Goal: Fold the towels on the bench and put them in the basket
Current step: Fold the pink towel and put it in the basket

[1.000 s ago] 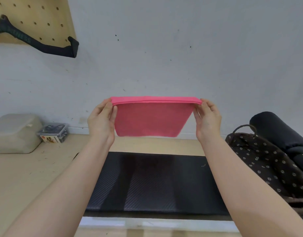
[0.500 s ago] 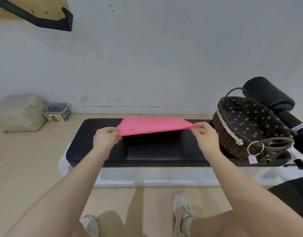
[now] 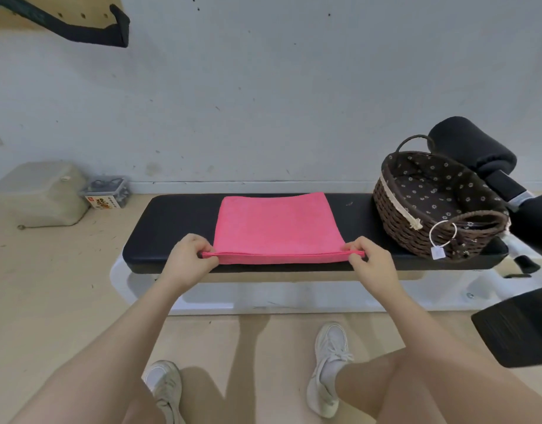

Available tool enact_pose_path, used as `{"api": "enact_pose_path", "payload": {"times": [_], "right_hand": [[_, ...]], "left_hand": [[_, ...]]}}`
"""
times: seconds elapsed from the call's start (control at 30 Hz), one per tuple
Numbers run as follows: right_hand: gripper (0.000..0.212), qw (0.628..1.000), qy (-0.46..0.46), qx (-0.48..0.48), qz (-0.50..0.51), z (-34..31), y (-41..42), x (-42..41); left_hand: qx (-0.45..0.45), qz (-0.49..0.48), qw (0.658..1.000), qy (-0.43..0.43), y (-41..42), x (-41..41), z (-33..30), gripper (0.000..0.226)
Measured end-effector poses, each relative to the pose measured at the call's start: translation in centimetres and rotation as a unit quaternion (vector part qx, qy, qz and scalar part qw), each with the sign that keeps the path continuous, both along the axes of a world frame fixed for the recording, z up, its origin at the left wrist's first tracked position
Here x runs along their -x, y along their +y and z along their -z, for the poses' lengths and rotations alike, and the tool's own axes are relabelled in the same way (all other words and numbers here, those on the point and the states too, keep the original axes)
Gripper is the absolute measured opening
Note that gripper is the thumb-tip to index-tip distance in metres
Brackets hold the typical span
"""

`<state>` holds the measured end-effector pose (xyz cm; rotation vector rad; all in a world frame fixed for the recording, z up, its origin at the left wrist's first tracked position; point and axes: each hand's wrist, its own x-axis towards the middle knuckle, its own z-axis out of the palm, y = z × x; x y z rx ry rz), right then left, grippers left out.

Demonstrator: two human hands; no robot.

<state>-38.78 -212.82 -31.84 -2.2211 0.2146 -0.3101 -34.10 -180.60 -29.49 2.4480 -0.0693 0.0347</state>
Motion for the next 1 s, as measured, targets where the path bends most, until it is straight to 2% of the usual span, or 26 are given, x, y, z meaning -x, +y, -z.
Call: {"api": "enact_pose_path", "payload": {"times": [0.1,0.2,0.27,0.37,0.47,0.53,0.6,0.7,0.8,1.0], "right_hand": [[0.009,1.0,-0.001,-0.031,-0.002,-0.1,-0.5,0.5],[0.015,0.996,0.001,-0.085,0.022,-0.4,-0.6,-0.8],[0.018,0.992,-0.005,-0.123,0.042,-0.5,-0.7,-2.1],[0.017,0.99,-0.02,-0.135,0.037,-0.8,-0.8,-4.6],[0.013,0.987,-0.034,-0.155,0.032,-0.9,-0.6,-7.0],[0.008,0.987,-0.029,-0.155,0.042,-0.3,-0.5,-9.0],[0.008,0.99,-0.012,-0.133,0.047,0.5,-0.5,-10.7],[0.013,0.994,0.028,-0.1,0.036,1.1,-0.8,-13.1],[0.019,0.994,0.079,-0.07,0.025,1.3,-1.1,-15.3],[0.023,0.989,0.112,-0.045,0.083,2.1,-1.5,-17.5]], "left_hand": [[0.035,0.03,0.999,0.002,0.6,0.6,0.4,0.007],[0.191,0.026,0.98,0.043,0.4,0.2,0.3,0.005],[0.271,0.012,0.962,0.035,-0.2,-0.4,-0.1,0.008],[0.309,-0.026,0.951,-0.007,-1.1,-2.2,-0.2,0.014],[0.28,-0.056,0.957,-0.056,-1.6,-4.2,0.1,0.018],[0.225,-0.062,0.97,-0.069,-1.9,-6.5,0.7,0.022],[0.173,-0.056,0.982,-0.058,-2.2,-8.4,1.5,0.026],[0.169,-0.043,0.984,-0.018,-2.6,-11.0,2.7,0.028],[0.145,-0.044,0.988,-0.012,-3.4,-13.0,3.3,0.027],[0.082,-0.104,0.991,-0.002,-4.0,-15.6,5.2,0.031]]}}
